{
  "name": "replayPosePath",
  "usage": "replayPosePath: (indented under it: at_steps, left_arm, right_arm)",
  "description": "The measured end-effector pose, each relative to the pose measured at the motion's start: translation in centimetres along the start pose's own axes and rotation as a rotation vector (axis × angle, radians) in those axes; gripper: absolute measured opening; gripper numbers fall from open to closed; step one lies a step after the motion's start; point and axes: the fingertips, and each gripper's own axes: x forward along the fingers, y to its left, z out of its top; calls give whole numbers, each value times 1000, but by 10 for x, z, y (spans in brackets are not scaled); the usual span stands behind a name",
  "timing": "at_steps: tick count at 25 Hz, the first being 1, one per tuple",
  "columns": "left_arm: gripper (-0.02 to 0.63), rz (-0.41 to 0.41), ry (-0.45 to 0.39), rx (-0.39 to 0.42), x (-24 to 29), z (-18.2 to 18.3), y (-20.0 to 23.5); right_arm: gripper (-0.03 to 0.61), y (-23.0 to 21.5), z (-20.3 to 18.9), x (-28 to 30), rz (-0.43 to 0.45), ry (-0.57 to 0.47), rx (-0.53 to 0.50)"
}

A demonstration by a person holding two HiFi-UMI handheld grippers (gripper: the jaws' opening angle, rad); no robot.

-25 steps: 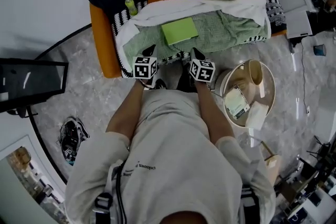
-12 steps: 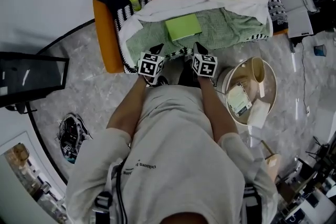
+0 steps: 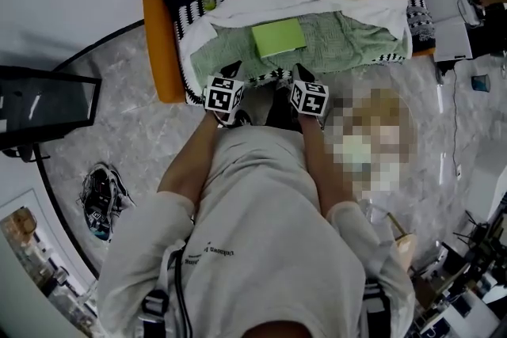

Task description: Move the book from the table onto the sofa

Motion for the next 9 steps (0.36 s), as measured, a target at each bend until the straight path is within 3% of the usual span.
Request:
replayPosePath:
  at_steps: [9]
  left_arm:
    - [11,5,-13,-15,-6,-2,2]
  right_arm:
    - [6,16,4,-4,31,-23,-48]
